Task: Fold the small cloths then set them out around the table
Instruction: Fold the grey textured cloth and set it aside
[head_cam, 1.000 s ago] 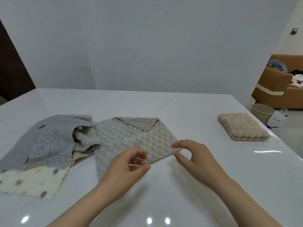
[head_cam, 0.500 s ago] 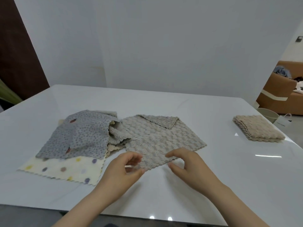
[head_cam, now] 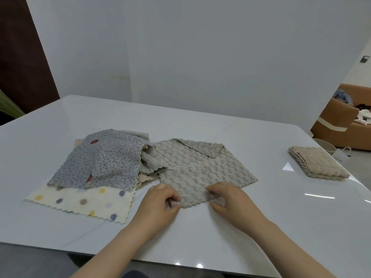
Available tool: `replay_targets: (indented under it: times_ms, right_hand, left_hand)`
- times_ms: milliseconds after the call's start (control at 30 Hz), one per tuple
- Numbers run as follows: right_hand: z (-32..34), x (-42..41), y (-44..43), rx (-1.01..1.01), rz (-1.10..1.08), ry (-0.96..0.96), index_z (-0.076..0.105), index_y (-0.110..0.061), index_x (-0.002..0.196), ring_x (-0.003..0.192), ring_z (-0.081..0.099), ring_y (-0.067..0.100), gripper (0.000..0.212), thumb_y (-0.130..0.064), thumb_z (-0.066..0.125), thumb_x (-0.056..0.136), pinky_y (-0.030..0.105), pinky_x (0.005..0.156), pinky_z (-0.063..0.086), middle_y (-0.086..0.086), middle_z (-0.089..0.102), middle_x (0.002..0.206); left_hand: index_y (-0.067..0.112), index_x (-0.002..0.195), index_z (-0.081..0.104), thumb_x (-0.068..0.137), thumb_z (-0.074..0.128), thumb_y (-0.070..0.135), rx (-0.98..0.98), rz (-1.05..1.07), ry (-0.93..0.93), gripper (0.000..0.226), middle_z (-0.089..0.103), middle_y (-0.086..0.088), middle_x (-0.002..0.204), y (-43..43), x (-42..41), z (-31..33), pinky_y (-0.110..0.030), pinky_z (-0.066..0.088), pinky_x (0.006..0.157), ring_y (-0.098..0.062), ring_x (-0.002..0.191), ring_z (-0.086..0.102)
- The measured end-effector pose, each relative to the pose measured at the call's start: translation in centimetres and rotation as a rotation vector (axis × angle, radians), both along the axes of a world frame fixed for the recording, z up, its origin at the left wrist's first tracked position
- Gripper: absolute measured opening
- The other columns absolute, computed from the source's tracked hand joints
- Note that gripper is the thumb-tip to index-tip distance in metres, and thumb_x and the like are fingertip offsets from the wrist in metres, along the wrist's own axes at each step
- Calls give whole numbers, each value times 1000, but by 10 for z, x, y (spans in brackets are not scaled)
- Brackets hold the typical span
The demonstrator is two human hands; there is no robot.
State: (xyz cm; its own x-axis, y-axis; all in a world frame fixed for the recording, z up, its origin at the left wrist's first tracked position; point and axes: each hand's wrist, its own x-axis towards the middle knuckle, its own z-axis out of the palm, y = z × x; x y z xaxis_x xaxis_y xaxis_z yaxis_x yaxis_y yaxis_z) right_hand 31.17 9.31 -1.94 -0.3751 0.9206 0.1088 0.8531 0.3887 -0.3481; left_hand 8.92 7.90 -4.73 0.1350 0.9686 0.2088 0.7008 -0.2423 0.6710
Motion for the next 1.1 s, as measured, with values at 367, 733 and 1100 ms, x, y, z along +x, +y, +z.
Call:
replay_targets:
  times_ms: [367,733,1100]
  right_hand:
    - [2,-9,27,105,-40,-86,67,-15,93,98,53,18,13,-16,56,87,25,72,38,-3,62,98]
    - [45,11,33,236,-144,154,49,-17,97,54,44,11,4,-18,45,98,22,49,28,-8,47,58]
    - [114,23,34,504,-170,202,52,-26,75,57,46,7,20,-31,55,95,29,54,33,-13,47,56]
  left_hand:
    - [18,82,58,91,56,19,-72,9,-94,10,58,7,82,4,-11,9,-13,35,64,-2,71,47]
    - [10,83,53,95,50,11,-86,28,-532,13,64,-9,70,7,-4,61,-28,57,61,-14,62,66]
    - [10,76,63,85,68,22,200,55,-479,15,57,1,55,23,5,130,-26,43,53,-13,48,51]
